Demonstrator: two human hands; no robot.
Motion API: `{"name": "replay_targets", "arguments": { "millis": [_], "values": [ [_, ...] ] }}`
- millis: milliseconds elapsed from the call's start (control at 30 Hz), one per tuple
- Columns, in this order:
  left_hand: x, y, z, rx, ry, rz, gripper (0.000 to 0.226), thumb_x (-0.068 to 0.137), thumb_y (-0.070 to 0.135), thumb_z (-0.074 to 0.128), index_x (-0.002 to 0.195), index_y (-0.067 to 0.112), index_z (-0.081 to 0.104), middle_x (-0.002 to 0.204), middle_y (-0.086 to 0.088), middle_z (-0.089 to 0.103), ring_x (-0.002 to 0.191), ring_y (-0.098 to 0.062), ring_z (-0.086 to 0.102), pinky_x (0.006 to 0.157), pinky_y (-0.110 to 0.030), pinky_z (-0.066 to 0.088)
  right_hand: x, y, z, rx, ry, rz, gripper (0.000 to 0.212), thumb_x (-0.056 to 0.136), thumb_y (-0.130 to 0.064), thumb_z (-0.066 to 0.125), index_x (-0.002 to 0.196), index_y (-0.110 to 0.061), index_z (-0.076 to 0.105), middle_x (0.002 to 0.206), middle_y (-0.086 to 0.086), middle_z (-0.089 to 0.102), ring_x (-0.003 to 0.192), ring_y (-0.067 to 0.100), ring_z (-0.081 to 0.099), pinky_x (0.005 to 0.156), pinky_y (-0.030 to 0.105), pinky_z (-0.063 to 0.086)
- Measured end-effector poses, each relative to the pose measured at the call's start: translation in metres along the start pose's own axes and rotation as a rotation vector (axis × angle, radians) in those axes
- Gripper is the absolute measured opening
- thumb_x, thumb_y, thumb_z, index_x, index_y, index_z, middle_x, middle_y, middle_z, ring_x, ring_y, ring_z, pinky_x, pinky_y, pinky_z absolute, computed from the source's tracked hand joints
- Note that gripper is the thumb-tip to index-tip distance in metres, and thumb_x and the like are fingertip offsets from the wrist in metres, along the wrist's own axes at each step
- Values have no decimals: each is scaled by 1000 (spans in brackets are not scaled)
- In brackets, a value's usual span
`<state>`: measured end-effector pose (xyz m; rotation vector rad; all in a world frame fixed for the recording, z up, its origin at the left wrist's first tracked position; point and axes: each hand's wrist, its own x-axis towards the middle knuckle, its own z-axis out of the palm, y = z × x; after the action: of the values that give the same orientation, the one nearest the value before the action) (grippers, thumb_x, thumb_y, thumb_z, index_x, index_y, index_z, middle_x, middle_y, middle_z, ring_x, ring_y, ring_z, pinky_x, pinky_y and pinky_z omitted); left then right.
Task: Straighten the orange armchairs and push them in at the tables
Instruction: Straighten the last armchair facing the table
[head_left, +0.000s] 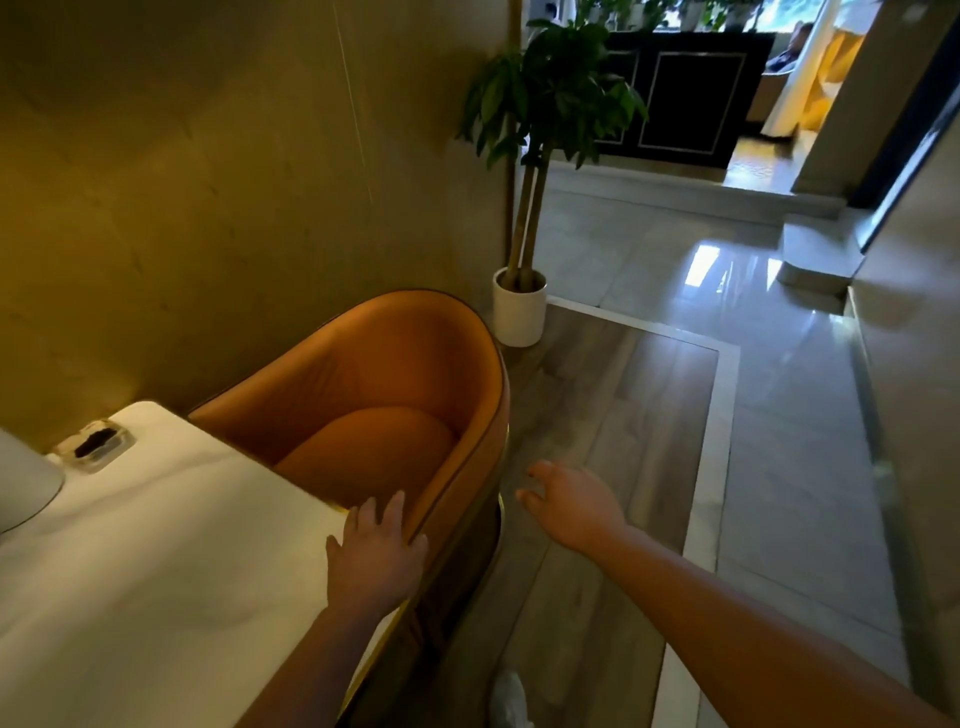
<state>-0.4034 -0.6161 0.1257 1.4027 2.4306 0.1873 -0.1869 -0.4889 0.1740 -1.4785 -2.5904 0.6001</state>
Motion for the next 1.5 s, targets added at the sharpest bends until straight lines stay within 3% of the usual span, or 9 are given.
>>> {"name": "replay_targets", "arguments": {
  "millis": [500,833,967,1300,1500],
  "values": [
    [231,112,-6,-78,-146,-225,71,98,60,36,157,35,6,165,-6,11,152,-29,9,119,-57,18,285,104,-72,13,-150,-152,35,97,-48,47,120,-25,58,110,-2,62,100,14,59,81,30,51],
    [331,211,11,-203,14,-543,68,99,58,37,157,32,12,161,-9,19,148,-32,20,115,-55,27,467,173,-101,-60,-248,-463,31,97,-45,51,121,-26,57,113,-3,63,98,11,60,75,24,44],
    [352,233,5,-248,50,-648,68,100,57,34,158,29,11,163,-9,14,150,-31,13,118,-56,21,516,170,-112,-87,-284,-577,28,98,-41,52,119,-24,58,104,-3,63,91,10,61,78,27,50],
    [414,222,21,-419,63,-941,70,98,62,33,158,35,8,165,-6,12,152,-27,10,120,-53,17,631,110,-75,-122,-421,-837,18,97,-46,49,103,-31,58,93,-9,59,79,3,55,67,24,46],
    [454,212,25,-539,36,-1087,70,97,60,35,157,37,8,165,-3,12,151,-26,12,120,-54,19,683,65,-54,-232,-553,-947,25,97,-45,49,117,-30,57,108,-6,62,94,10,59,83,32,52]
  ]
}}
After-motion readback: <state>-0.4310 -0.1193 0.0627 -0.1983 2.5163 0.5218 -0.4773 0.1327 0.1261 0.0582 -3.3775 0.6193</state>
